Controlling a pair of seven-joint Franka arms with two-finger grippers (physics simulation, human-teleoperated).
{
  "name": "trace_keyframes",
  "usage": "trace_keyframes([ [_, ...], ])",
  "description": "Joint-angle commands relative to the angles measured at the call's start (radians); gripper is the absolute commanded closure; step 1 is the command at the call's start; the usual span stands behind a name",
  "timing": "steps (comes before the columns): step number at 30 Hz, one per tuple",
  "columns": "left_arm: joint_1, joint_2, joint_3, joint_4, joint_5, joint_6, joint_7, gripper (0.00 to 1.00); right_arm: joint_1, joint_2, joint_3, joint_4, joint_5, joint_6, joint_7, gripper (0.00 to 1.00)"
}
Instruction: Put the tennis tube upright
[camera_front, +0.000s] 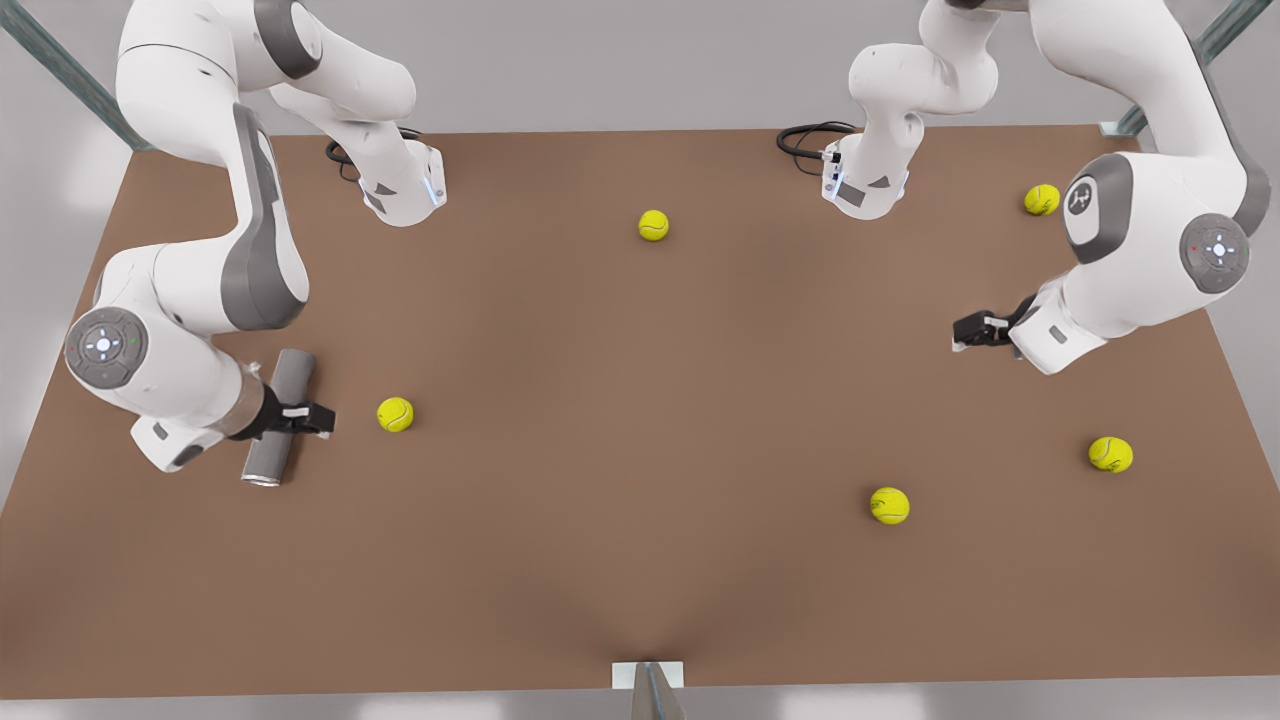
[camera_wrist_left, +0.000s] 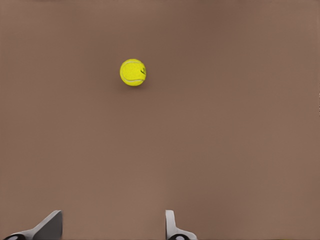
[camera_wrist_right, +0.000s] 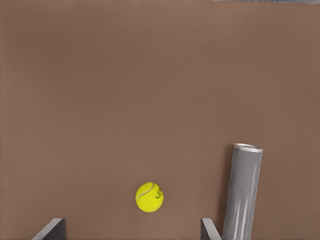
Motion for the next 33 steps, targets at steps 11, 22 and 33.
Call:
trace_keyframes([
  [11,0.0,0.006,0.001,0.001,0.002,0.102,0.114,0.0,-0.052,-0.042,-0.002,-0.098,-0.008,0.132,0.057,0.0],
  [22,0.0,0.012,-0.003,-0.008,0.002,0.062,0.109,0.0,-0.311,-0.183,-0.068,-0.699,0.054,0.504,-0.229,0.0],
  [33,-0.002,0.024,-0.007,-0.003,0.003,0.062,0.079,0.0,-0.293,-0.042,-0.111,-0.808,-0.12,0.781,-0.218,0.0],
])
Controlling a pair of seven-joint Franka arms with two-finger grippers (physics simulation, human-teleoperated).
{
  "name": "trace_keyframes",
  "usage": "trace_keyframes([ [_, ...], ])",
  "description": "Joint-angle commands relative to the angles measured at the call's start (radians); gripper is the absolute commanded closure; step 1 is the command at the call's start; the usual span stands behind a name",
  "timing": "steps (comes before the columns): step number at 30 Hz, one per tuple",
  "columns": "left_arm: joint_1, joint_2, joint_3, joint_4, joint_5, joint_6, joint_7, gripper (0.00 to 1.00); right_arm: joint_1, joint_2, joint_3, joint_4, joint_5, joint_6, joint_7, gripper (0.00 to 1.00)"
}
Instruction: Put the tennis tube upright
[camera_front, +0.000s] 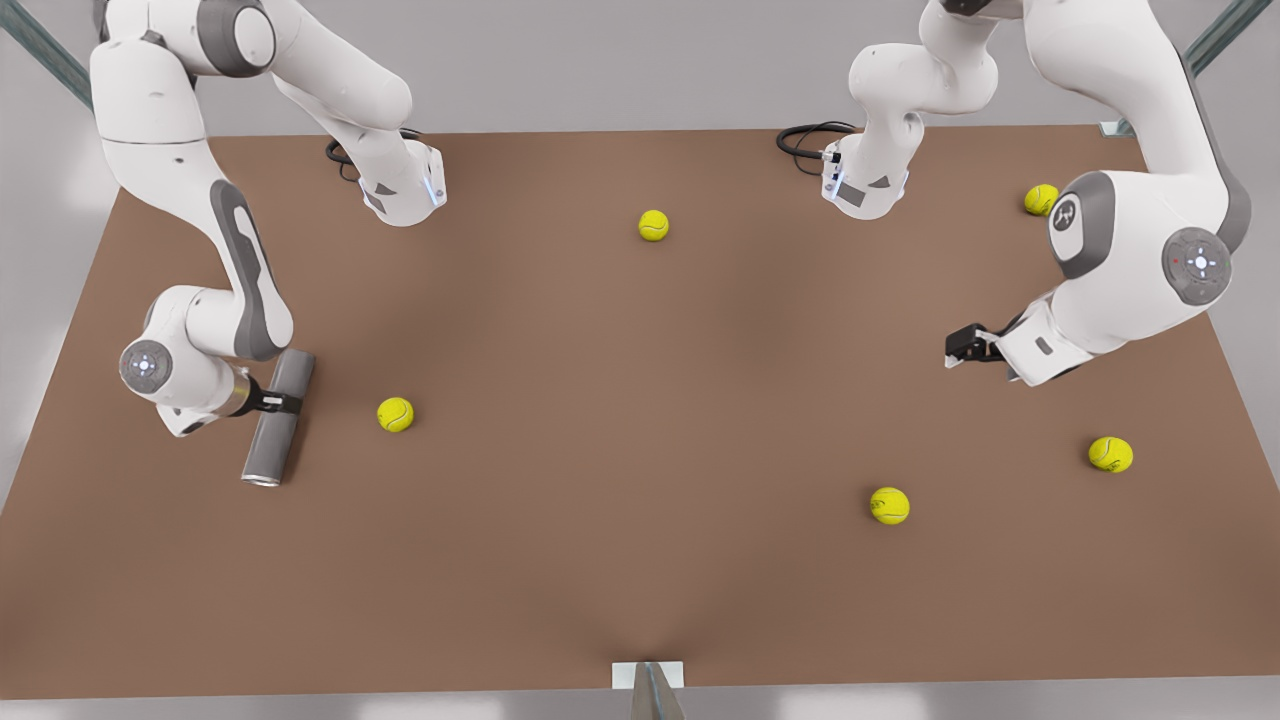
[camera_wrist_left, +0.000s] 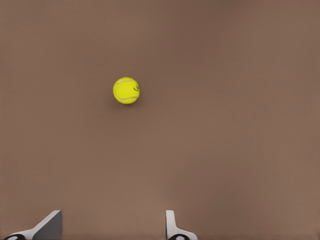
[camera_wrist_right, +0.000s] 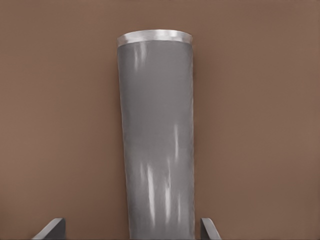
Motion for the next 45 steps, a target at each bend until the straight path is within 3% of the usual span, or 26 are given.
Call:
trace_keyframes([
  [1,0.0,-0.003,0.0,0.001,0.001,-0.006,-0.002,0.0,0.002,0.018,-0.004,-0.003,-0.039,0.134,-0.095,0.0],
  [17,-0.003,-0.002,-0.02,0.001,0.001,-0.047,-0.045,0.0,-0.015,0.124,-0.004,-0.019,-0.039,0.174,-0.108,0.0],
  [20,-0.002,0.0,-0.02,0.001,0.001,-0.047,-0.045,0.0,-0.01,0.141,-0.003,-0.009,-0.04,0.177,-0.232,0.0],
  [21,-0.002,0.0,-0.02,-0.001,0.001,-0.047,-0.045,0.0,-0.01,0.143,-0.003,-0.007,-0.04,0.177,-0.253,0.02],
  [25,-0.003,0.0,-0.02,-0.001,0.001,-0.049,-0.045,0.0,-0.01,0.146,-0.003,0.008,-0.042,0.177,-0.304,0.44],
  [29,-0.002,0.0,-0.02,-0.001,0.001,-0.047,-0.045,0.0,-0.007,0.143,0.016,0.114,-0.039,0.071,-0.304,0.44],
  [32,-0.003,-0.002,-0.02,-0.001,0.001,-0.047,-0.045,0.0,-0.007,0.144,0.137,0.247,-0.039,-0.061,-0.313,0.44],
  [35,-0.002,-0.002,-0.02,-0.001,0.001,-0.049,-0.045,0.0,0.132,0.167,0.152,0.401,-0.039,-0.102,-0.427,0.43],
  [39,-0.002,-0.006,-0.018,-0.009,0.001,-0.052,-0.045,0.0,0.378,0.346,0.152,0.772,-0.035,-0.252,-0.502,0.43],
  [45,-0.002,-0.005,-0.018,-0.021,-0.001,-0.044,-0.045,0.0,0.688,0.446,0.143,0.841,-0.215,-0.226,-0.598,0.41],
])
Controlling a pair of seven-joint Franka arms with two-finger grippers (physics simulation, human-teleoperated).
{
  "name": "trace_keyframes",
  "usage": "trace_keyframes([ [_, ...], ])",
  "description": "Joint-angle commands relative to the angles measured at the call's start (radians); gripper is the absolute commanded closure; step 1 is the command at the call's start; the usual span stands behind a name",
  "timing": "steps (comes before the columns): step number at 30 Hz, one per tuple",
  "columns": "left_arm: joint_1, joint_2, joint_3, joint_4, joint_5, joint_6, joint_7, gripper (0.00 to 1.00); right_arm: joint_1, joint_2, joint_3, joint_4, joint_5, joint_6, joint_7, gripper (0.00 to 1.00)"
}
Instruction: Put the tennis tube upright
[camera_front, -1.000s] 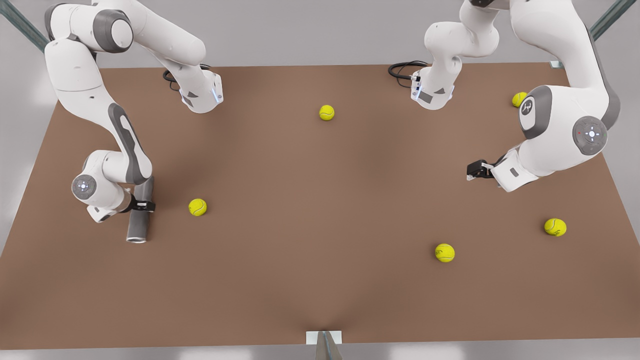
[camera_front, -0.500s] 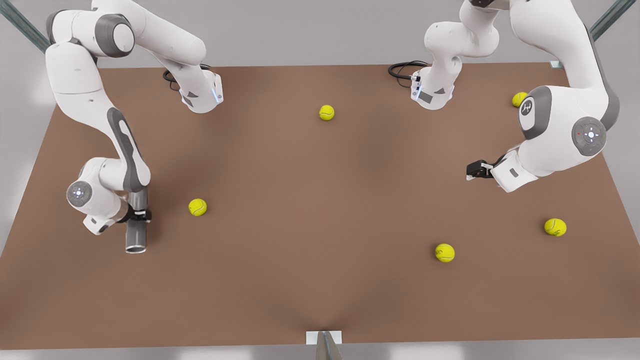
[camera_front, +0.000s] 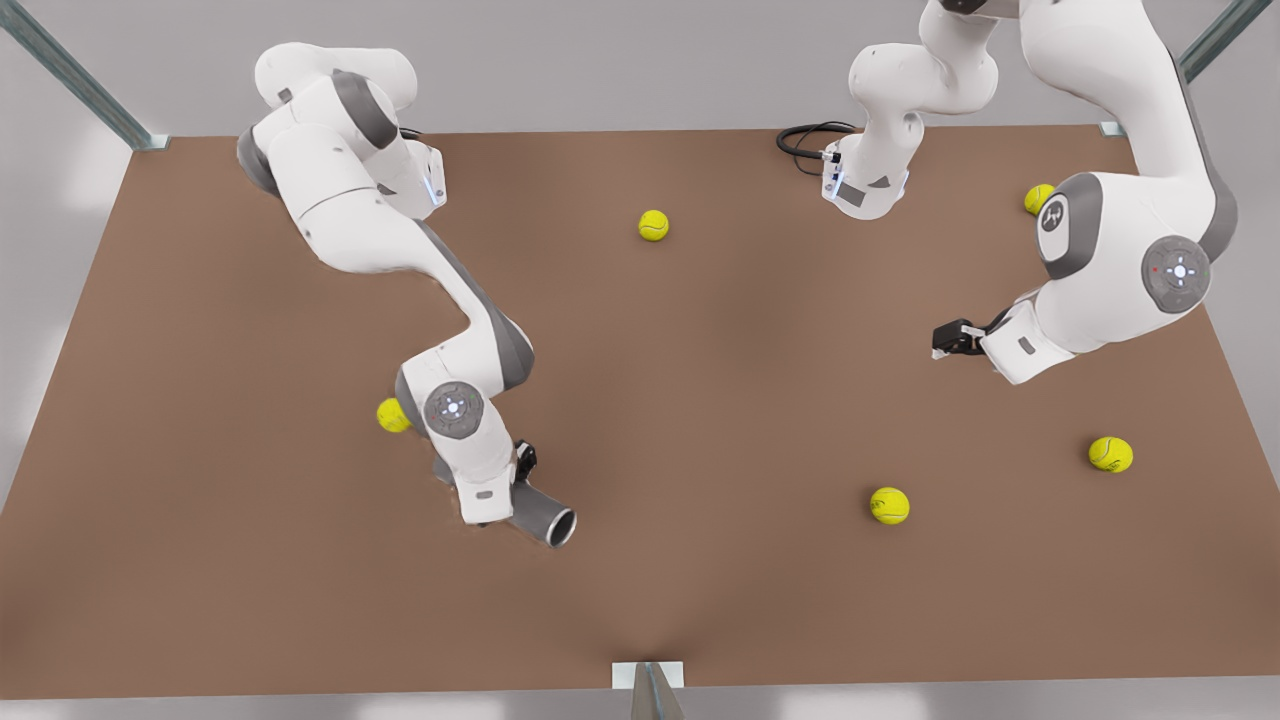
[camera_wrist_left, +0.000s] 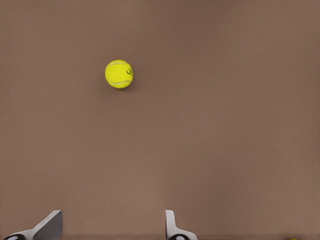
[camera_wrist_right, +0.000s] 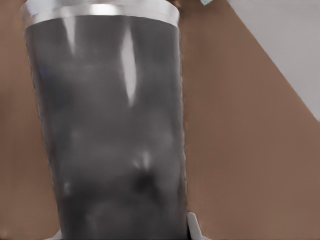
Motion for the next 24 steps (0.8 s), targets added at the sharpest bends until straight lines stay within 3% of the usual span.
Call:
trace_keyframes([
  [1,0.0,-0.001,0.0,-0.004,-0.001,0.005,-0.005,0.0,0.054,0.013,-0.001,0.002,-0.089,-0.046,-0.216,0.41],
  [9,0.0,-0.021,0.009,-0.029,-0.007,0.002,-0.005,0.0,0.205,0.042,0.002,0.03,-0.199,0.006,-0.227,0.41],
  [15,0.002,-0.042,0.011,-0.049,-0.007,-0.002,-0.005,0.0,0.222,0.041,0.002,0.007,-0.239,0.098,-0.305,0.41],
  [17,0.002,-0.047,0.011,-0.052,-0.006,-0.002,-0.005,0.0,0.226,0.035,0.004,-0.001,-0.241,0.095,-0.307,0.34],
  [18,0.002,-0.045,0.011,-0.053,-0.006,-0.001,-0.005,0.0,0.226,0.039,0.007,-0.001,-0.239,0.103,-0.294,0.0],
  [24,0.0,-0.024,0.0,-0.049,-0.095,0.041,-0.034,0.0,0.26,0.027,0.008,-0.004,-0.235,0.123,-0.257,0.0],
])
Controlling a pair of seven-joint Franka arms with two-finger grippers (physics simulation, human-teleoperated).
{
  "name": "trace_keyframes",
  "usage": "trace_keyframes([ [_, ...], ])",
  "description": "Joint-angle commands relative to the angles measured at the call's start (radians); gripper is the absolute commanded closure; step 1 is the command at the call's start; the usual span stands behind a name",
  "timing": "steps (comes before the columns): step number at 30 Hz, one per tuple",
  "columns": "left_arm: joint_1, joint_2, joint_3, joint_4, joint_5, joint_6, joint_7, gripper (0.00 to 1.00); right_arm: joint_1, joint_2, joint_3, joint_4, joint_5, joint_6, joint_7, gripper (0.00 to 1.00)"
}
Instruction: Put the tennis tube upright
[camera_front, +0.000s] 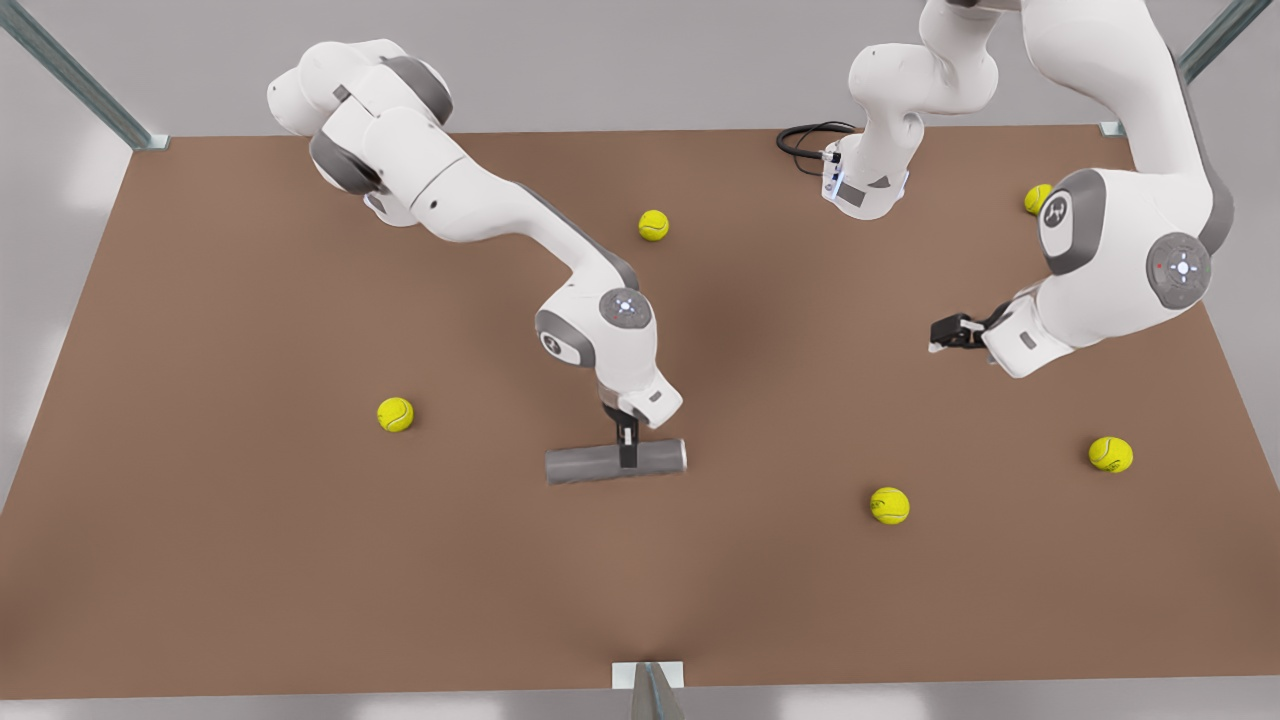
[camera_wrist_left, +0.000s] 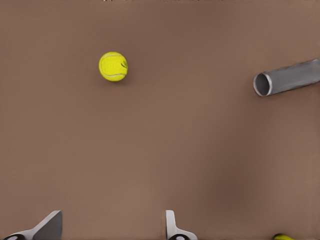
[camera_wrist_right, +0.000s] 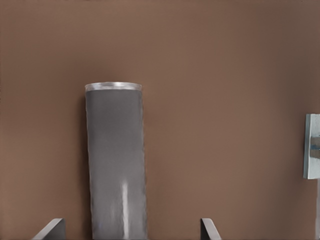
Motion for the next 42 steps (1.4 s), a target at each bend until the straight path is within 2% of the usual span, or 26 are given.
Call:
trace_keyframes([
  [1,-0.007,0.004,-0.008,0.0,-0.049,0.043,-0.036,0.0,-0.007,-0.036,0.0,0.005,0.035,-0.008,-0.052,0.0],
  [2,-0.013,0.003,-0.031,0.001,-0.087,0.047,-0.093,0.0,-0.048,-0.105,-0.004,-0.006,0.189,-0.014,-0.011,0.0],
  [5,-0.019,0.02,-0.059,0.011,-0.336,0.087,-0.211,0.0,-0.293,-0.335,-0.004,-0.023,0.237,-0.312,0.5,0.0],
  [7,-0.025,0.067,-0.221,0.011,-0.459,0.224,-0.413,0.0,-0.532,-0.453,-0.006,-0.029,0.37,-0.436,0.69,0.0],
  [8,-0.025,0.099,-0.257,0.011,-0.486,0.254,-0.414,0.0,-0.638,-0.533,-0.007,-0.068,0.456,-0.487,0.704,0.0],
  [9,-0.027,0.098,-0.263,0.001,-0.485,0.254,-0.412,0.0,-0.724,-0.634,-0.007,-0.182,0.505,-0.494,0.703,0.0],
  [10,-0.029,0.125,-0.266,0.007,-0.489,0.282,-0.407,0.0,-0.732,-0.754,-0.08,-0.311,0.572,-0.496,0.697,0.0],
  [11,-0.032,0.174,-0.293,0.014,-0.541,0.355,-0.398,0.0,-0.571,-0.837,-0.302,-0.415,0.576,-0.496,0.692,0.0],
  [12,-0.033,0.216,-0.323,0.02,-0.558,0.424,-0.398,0.0,-0.603,-0.864,-0.289,-0.461,0.578,-0.497,0.681,0.0],
  [14,-0.032,0.294,-0.321,0.052,-0.555,0.461,-0.372,0.0,-0.602,-0.855,-0.293,-0.435,0.578,-0.542,0.674,0.0],
  [17,-0.032,0.345,-0.321,0.052,-0.563,0.507,-0.354,0.0,-0.605,-0.763,-0.296,-0.282,0.604,-0.678,0.683,0.0],
  [18,-0.032,0.375,-0.321,0.054,-0.615,0.538,-0.337,0.0,-0.605,-0.763,-0.294,-0.283,0.598,-0.709,0.691,0.0],
  [19,-0.032,0.394,-0.321,0.052,-0.695,0.606,-0.282,0.0,-0.605,-0.755,-0.296,-0.283,0.598,-0.7,0.689,0.0],
  [21,-0.03,0.443,-0.32,0.047,-0.906,0.609,-0.078,0.0,-0.593,-0.717,-0.288,-0.277,0.587,-0.642,0.694,0.0],
  [23,-0.032,0.457,-0.321,0.026,-0.968,0.641,0.001,0.0,-0.591,-0.705,-0.286,-0.277,0.585,-0.612,0.694,0.0],
  [25,-0.032,0.455,-0.32,-0.067,-1.238,0.644,0.25,0.0,-0.594,-0.68,-0.288,-0.263,0.584,-0.602,0.692,0.0],
  [29,-0.035,0.431,-0.341,-0.154,-1.252,0.679,0.326,0.0,-0.592,-0.65,-0.289,-0.233,0.584,-0.6,0.694,0.0],
  [37,-0.048,0.524,-0.341,-0.144,-1.253,0.684,0.738,0.0,-0.589,-0.636,-0.288,-0.231,0.584,-0.6,0.694,0.0],
  [42,-0.073,0.534,-0.343,-0.203,-1.364,0.698,0.861,0.0,-0.589,-0.636,-0.288,-0.231,0.584,-0.6,0.694,0.0],
])
